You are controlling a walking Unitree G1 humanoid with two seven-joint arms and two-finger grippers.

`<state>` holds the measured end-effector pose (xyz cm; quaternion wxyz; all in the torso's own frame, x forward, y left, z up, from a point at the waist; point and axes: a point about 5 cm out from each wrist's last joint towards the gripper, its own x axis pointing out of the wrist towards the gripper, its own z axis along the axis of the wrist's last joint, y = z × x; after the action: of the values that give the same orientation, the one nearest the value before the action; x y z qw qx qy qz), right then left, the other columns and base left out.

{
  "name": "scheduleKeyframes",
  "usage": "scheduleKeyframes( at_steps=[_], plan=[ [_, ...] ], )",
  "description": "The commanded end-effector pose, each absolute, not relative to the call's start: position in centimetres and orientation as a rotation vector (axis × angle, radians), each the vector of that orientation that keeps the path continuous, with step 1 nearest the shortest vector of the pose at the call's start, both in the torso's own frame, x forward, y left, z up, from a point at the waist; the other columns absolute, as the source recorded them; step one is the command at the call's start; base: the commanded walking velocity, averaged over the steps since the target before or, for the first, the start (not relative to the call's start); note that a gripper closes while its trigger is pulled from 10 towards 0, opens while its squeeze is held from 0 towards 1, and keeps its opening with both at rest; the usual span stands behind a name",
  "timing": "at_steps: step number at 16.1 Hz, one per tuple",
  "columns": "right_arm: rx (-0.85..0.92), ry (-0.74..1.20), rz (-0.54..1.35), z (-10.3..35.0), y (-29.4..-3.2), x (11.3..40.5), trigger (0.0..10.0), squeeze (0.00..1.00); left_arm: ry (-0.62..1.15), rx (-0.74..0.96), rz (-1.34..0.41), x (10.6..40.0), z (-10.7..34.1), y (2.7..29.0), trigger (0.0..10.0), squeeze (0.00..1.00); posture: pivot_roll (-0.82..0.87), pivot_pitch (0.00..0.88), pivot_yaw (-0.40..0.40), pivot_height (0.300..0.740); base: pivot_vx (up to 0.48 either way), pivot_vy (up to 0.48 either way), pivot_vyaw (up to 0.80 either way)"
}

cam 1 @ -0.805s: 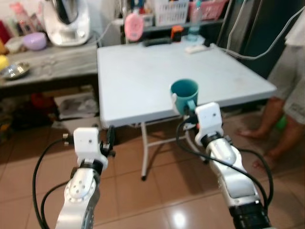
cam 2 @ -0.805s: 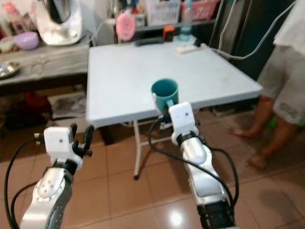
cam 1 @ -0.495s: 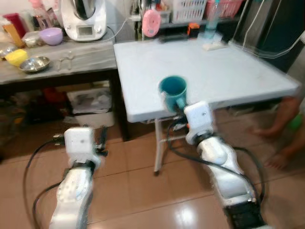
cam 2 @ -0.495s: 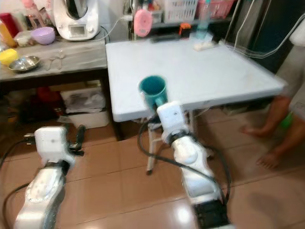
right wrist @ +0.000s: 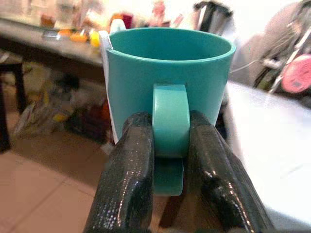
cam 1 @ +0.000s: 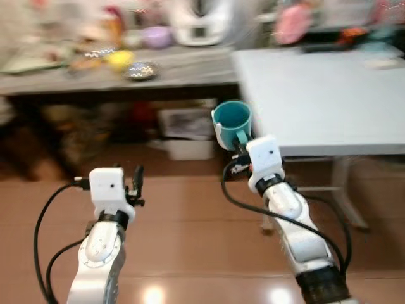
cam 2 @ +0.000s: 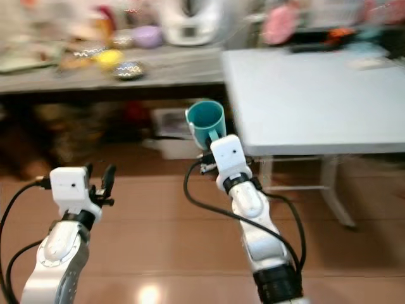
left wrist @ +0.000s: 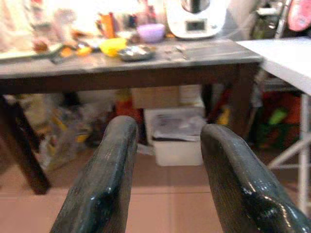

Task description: Setting the table

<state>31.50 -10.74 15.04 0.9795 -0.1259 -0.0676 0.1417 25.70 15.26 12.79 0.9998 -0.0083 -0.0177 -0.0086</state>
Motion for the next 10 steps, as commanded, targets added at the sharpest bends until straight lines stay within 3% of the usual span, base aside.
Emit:
scheduleKeyframes(
  at_steps=[1, 2, 10],
  plan=[
    [-0.244, -0.166, 0.275, 15.7, -10.8, 31.6, 10.0, 0.00, -0.026, 0.000, -0.014, 25.6, 12.7, 15.5, 10.0, 0.00, -0.11, 0.021, 0.034, 0.740, 0.000, 0.480, 0.00],
    [-0.242, -0.166, 0.274, 15.8, -10.8, 31.6, 10.0, 0.00, -0.027, 0.000, -0.014, 25.6, 12.7, 15.5, 10.0, 0.00, -0.11, 0.020, 0.034, 0.740, 0.000, 0.480, 0.00],
    [-0.249, -0.167, 0.261, 15.6, -11.1, 31.7, 10.0, 0.00, -0.067, -0.061, -0.122, 25.5, 13.5, 14.5, 10.0, 0.00, -0.11, 0.018, 0.033, 0.740, 0.000, 0.000, 0.00]
  ],
)
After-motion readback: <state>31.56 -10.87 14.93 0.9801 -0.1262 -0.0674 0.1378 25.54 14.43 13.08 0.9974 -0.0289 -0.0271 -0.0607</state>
